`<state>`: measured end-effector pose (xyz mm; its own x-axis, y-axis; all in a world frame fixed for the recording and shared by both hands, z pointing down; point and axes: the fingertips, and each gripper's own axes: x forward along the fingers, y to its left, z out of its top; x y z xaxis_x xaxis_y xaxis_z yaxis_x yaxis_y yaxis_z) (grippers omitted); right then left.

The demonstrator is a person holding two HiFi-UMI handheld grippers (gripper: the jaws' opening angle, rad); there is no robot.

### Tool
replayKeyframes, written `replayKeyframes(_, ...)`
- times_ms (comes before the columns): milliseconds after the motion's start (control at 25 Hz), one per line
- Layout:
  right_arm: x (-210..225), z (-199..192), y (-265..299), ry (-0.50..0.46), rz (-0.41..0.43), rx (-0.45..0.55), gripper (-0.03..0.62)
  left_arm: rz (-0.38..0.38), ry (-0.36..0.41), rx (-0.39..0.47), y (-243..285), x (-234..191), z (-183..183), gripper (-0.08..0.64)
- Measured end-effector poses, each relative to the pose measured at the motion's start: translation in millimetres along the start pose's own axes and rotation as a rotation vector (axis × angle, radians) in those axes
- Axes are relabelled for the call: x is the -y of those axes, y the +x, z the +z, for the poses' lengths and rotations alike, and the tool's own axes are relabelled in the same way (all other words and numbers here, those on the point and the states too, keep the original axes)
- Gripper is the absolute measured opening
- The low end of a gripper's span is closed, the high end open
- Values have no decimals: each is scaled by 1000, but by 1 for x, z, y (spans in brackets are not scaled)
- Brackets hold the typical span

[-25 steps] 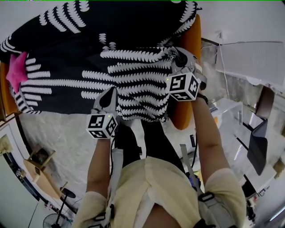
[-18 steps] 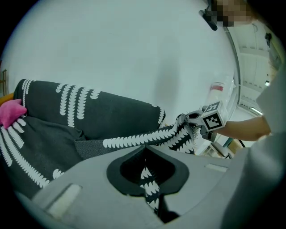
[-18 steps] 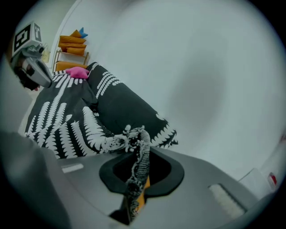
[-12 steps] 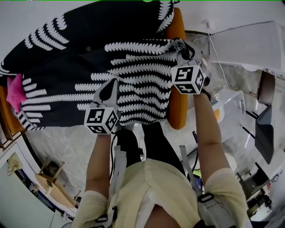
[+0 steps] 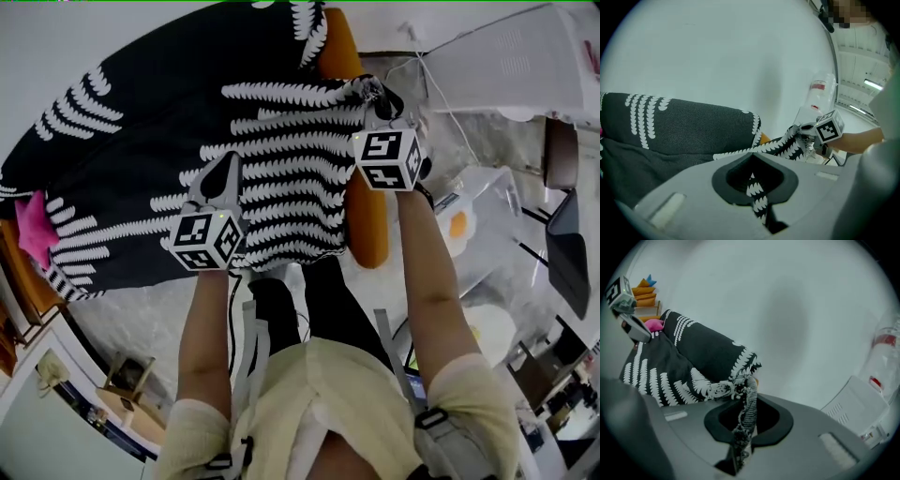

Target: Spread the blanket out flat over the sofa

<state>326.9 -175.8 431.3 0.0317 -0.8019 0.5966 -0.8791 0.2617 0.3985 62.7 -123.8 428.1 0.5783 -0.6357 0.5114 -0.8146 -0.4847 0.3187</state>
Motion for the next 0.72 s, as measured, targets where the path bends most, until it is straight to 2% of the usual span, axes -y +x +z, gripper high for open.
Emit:
replayKeyframes(280,-17,3,9,124,29,12,25,23,-12,-1,4,-4,-2,3)
replayKeyframes(720,-55,20,37,224,93,15,28,79,-64,-5,-14,-27,-15,3)
